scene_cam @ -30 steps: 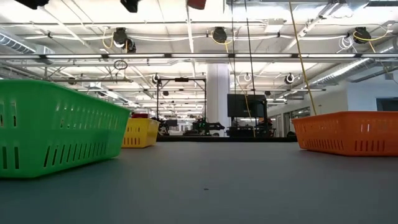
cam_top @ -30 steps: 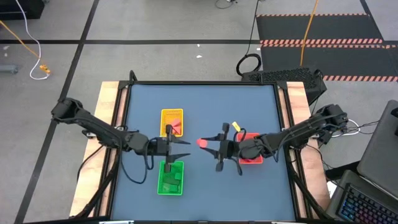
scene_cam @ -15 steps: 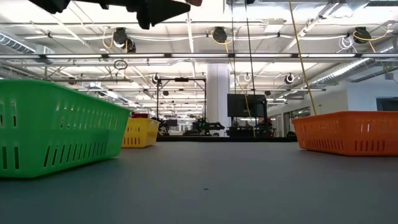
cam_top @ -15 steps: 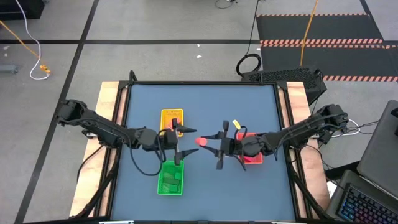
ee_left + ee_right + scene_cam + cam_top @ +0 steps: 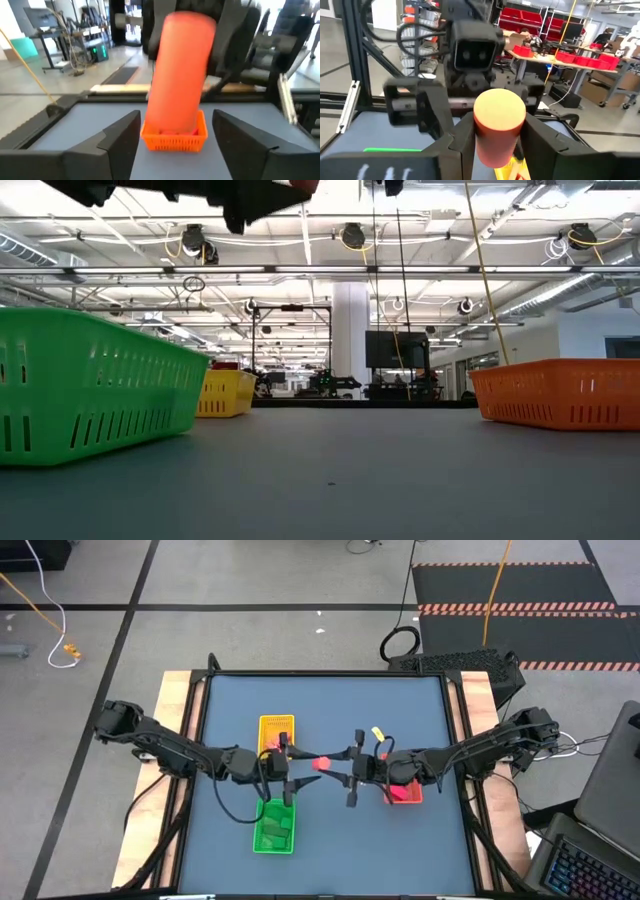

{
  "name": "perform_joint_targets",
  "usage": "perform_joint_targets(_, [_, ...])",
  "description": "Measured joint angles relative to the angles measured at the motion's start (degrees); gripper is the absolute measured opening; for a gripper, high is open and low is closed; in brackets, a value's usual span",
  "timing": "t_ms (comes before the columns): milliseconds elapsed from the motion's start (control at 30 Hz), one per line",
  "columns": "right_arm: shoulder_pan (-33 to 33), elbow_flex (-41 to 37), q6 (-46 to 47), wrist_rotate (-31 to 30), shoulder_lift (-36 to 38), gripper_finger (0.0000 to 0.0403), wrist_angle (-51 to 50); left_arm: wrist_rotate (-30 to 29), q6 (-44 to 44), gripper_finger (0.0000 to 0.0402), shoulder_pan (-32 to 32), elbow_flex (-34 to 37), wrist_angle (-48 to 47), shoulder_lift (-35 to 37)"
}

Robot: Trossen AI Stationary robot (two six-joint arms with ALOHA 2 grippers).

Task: Sort & place blocks by color
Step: Put the orange block into the yellow bin

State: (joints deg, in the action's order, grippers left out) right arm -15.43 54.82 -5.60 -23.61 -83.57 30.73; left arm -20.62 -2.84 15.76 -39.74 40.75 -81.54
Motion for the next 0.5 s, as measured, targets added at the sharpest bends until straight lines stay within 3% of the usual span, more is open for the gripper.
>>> perform_joint_targets(233, [0.12,0.03,0.68,1.27,-0.02,0.0116,-0.67,0.12,-0.55,0.0211,-0.70,-1.29,0.18,0.09])
perform_joint_targets(400, [0.12,0.05,1.85,1.39,0.02,0.0116,-0.97,0.61,-1.79,0.0124,-0.71,-2.19,-1.98,0.09])
perform_joint_targets(500, [0.13,0.03,2.76,1.30,-0.04,0.0129,-1.16,0.68,-1.87,0.0123,-1.02,-2.19,-2.68,0.09])
